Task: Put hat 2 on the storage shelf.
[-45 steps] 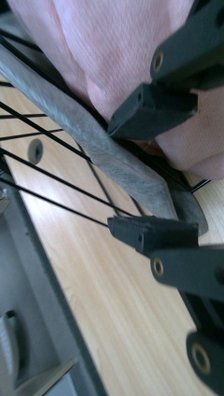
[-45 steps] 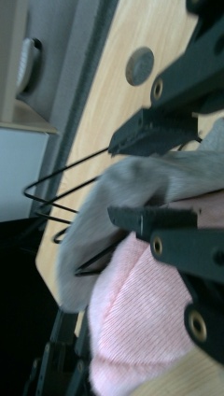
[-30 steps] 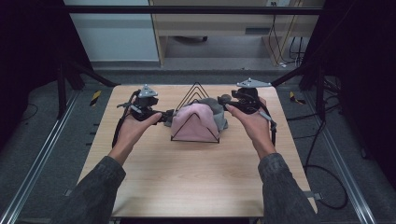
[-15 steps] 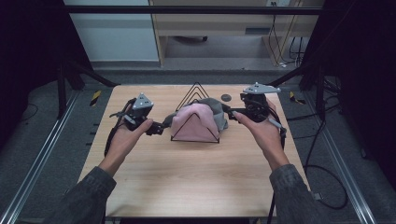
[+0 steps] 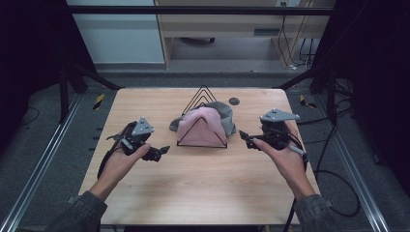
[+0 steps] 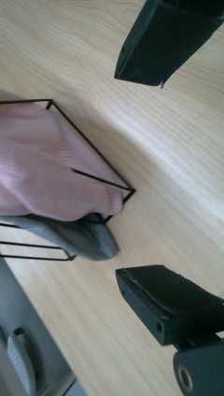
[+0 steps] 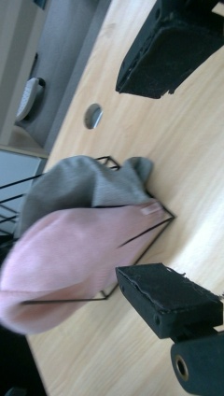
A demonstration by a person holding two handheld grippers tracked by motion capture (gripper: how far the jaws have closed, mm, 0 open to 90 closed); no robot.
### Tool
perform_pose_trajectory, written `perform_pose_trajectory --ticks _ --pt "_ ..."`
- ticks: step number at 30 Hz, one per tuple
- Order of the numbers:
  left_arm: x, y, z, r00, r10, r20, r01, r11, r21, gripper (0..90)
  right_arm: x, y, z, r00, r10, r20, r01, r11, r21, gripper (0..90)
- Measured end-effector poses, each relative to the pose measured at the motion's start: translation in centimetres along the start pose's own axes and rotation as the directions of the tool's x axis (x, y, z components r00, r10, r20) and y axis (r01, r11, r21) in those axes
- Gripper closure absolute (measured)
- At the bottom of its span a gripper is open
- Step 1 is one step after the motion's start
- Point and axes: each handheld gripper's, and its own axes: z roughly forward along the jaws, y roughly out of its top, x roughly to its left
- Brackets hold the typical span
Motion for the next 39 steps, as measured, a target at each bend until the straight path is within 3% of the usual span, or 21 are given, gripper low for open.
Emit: perform_pose_trajectory --ticks 9,19,34,39 --pt "-0.3 -2.5 0.8 0.9999 0.007 0.015 -0.008 0.9977 0.067 4.8 -0.7 -4.0 -0.5 0.9996 0.022 0.015 -0.023 0.998 0.06 9.9" --pt "-0.5 -5.1 2.5 0.9991 0.008 0.043 -0.015 0.9864 0.164 4.9 -1.0 -7.2 -0.2 0.9976 0.068 0.013 -0.069 0.9923 0.103 10.0" --pt "-0.6 -8.2 3.5 0.9975 -0.01 0.07 -0.008 0.9673 0.254 4.9 -0.8 -10.7 1.5 0.9949 0.101 -0.002 -0.099 0.9741 0.203 9.8" --pt "-0.4 -8.6 3.6 0.9974 -0.018 0.07 -0.001 0.9649 0.263 4.9 -0.4 -11.7 2.3 0.992 0.122 -0.035 -0.11 0.9638 0.243 9.5"
